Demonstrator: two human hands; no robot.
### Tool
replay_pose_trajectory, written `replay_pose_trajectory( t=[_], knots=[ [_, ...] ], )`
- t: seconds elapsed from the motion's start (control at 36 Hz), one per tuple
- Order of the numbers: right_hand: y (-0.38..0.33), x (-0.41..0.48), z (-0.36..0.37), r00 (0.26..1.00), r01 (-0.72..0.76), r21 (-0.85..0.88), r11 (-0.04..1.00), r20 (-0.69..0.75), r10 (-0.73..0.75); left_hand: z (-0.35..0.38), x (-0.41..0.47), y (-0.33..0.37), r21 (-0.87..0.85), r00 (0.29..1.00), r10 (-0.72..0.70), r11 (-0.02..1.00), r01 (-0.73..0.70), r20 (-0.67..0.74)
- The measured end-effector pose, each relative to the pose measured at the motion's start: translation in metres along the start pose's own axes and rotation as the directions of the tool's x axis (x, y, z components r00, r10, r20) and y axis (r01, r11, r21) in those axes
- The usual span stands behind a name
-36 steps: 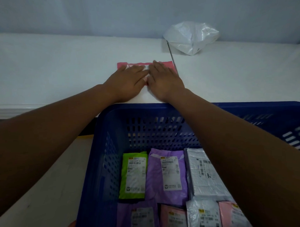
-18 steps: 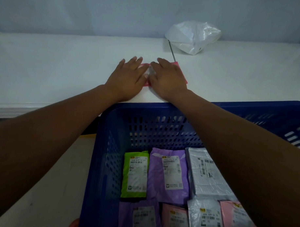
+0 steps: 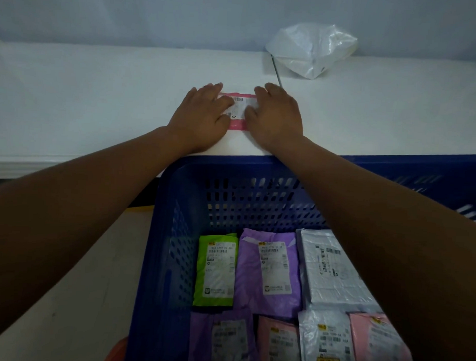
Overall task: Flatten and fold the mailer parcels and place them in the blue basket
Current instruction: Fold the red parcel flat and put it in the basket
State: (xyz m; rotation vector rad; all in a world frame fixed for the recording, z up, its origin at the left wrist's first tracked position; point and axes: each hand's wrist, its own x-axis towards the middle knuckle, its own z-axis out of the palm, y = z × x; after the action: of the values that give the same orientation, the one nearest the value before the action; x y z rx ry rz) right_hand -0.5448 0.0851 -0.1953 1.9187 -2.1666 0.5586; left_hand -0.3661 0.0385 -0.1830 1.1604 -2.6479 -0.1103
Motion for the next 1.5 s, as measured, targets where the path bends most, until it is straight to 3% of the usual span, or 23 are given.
replay_pose_trajectory(
  t=[0.11, 0.22, 0.36, 0.53, 0.64, 0.78, 0.97, 1.06, 1.11, 1.19, 1.25, 1.5],
  knots=[
    [-0.004, 0.001, -0.001, 0.985, 0.141, 0.07, 0.988, 0.094, -0.147, -0.001, 0.0, 0.001, -0.035, 0.998, 0.008, 0.999, -0.011, -0.061],
    [-0.007, 0.0, -0.004, 0.966, 0.225, 0.12, 0.967, 0.102, -0.238, -0.001, 0.001, 0.004, -0.057, 0.998, 0.069, 0.996, -0.069, -0.003],
    [-0.003, -0.001, -0.001, 0.993, 0.096, 0.152, 0.984, 0.059, -0.106, -0.001, 0.003, 0.004, -0.01, 0.998, 0.001, 1.0, -0.001, 0.061],
    [0.001, -0.002, -0.002, 0.998, -0.049, -0.019, 0.999, 0.028, 0.05, 0.002, 0.003, -0.003, 0.05, 0.998, -0.061, 0.997, 0.059, 0.034],
    [0.0, -0.003, -0.003, 1.0, 0.028, 0.006, 1.0, -0.015, -0.027, 0.003, 0.003, -0.001, 0.051, 0.999, -0.031, 0.998, 0.03, 0.022],
    [-0.006, -0.003, -0.005, 0.982, 0.151, 0.076, 0.986, 0.104, -0.159, 0.003, 0.005, 0.001, 0.041, 0.995, 0.088, 0.995, -0.09, 0.056],
    [0.003, -0.001, 0.003, 0.991, -0.088, -0.077, 0.993, 0.097, 0.095, 0.004, 0.006, -0.002, 0.138, 0.999, -0.041, 0.99, 0.037, 0.032],
    [0.001, -0.001, 0.003, 0.991, -0.107, -0.111, 0.988, 0.068, 0.115, 0.004, 0.005, -0.003, 0.156, 0.999, -0.05, 0.986, 0.05, -0.006],
    [-0.001, -0.001, 0.0, 0.997, -0.037, -0.079, 0.996, 0.061, 0.042, 0.003, 0.005, -0.003, 0.128, 0.999, -0.027, 0.991, 0.029, -0.019],
    [-0.003, -0.001, -0.002, 0.981, 0.108, -0.007, 0.994, 0.163, -0.106, 0.005, 0.006, -0.002, 0.085, 0.998, 0.056, 0.995, -0.06, 0.042],
    [-0.002, -0.001, -0.001, 0.972, 0.126, -0.026, 0.992, 0.205, -0.119, 0.006, 0.006, -0.002, 0.1, 0.995, 0.068, 0.992, -0.075, 0.067],
    [0.0, -0.004, 0.0, 0.989, -0.125, -0.035, 0.992, 0.077, 0.127, 0.006, 0.005, -0.005, 0.182, 0.99, -0.112, 0.979, 0.096, 0.081]
  ],
)
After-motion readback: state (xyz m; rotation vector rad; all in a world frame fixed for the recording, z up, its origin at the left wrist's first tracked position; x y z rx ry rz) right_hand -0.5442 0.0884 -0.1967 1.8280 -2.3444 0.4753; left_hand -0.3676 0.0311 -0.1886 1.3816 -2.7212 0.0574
